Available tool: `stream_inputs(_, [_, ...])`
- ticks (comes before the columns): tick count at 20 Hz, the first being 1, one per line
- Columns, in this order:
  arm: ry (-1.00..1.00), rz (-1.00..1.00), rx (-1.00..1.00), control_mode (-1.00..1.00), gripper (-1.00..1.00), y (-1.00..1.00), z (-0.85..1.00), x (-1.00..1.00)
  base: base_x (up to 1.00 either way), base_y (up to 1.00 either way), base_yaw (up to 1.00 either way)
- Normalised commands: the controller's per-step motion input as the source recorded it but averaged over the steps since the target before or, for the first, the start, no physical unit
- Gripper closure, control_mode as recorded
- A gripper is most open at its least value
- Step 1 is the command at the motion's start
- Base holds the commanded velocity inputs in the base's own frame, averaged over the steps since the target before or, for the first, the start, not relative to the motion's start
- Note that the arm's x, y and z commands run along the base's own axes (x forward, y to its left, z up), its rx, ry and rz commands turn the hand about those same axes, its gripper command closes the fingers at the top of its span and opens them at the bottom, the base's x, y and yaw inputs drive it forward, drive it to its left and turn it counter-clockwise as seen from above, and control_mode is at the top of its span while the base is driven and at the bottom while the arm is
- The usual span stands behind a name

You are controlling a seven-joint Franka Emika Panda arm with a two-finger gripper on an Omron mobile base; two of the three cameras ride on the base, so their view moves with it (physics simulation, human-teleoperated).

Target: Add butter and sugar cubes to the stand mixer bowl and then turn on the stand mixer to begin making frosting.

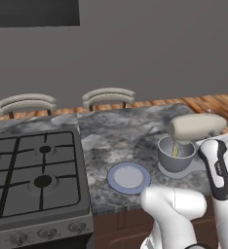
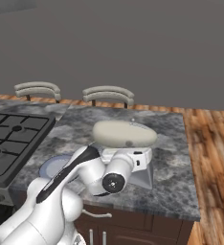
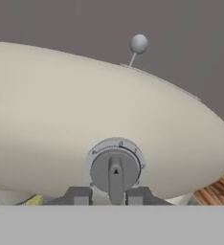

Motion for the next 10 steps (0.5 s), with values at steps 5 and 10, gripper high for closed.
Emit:
stream_inputs(5, [-0.02,0.0,0.16,-1.0,1.0,0.0,0.66,0.0,0.0,0.0,0.0])
stream_inputs(10, [-0.02,0.0,0.14,-1.0,1.0,0.0,0.47,-0.01,0.0,0.0,0.0])
